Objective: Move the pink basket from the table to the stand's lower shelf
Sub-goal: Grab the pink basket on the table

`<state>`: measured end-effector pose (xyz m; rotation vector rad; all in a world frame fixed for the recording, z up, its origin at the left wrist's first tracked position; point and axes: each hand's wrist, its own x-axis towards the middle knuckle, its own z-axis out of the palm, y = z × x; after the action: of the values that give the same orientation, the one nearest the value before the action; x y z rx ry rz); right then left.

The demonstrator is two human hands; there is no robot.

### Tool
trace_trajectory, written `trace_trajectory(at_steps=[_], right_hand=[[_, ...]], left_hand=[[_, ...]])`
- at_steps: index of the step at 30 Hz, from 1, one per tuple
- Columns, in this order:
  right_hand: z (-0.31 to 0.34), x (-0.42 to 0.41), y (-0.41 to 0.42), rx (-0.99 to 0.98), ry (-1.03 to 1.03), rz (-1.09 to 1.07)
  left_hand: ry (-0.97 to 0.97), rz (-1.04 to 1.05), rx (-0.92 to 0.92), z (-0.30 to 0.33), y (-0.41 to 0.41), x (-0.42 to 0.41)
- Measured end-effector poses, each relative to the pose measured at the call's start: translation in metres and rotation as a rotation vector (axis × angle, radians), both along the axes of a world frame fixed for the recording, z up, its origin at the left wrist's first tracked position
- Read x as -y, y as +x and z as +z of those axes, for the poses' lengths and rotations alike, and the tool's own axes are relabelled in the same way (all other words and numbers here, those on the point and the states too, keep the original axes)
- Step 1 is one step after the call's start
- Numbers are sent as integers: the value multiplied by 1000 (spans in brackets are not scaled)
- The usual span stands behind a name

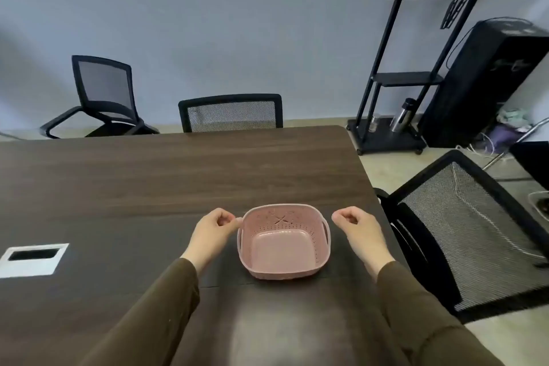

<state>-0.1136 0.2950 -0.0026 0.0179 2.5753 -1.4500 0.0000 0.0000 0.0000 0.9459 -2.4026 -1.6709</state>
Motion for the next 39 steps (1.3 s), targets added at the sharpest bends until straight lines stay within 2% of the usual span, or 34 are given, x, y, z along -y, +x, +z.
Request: trace_trajectory(at_steps=[6,14,27,39], right_hand=[[-21,3,7,113,117,24],[-32,4,11,154,124,7],[-15,-3,56,230,-193,-132],[13,-76,177,176,-237,-267]], left_hand=[[-60,-12,113,-21,5,-5],[-51,-47,136,-33,13,-8],[81,-18,37,-22,51,-20],[111,-189,-47,-2,126,-79]])
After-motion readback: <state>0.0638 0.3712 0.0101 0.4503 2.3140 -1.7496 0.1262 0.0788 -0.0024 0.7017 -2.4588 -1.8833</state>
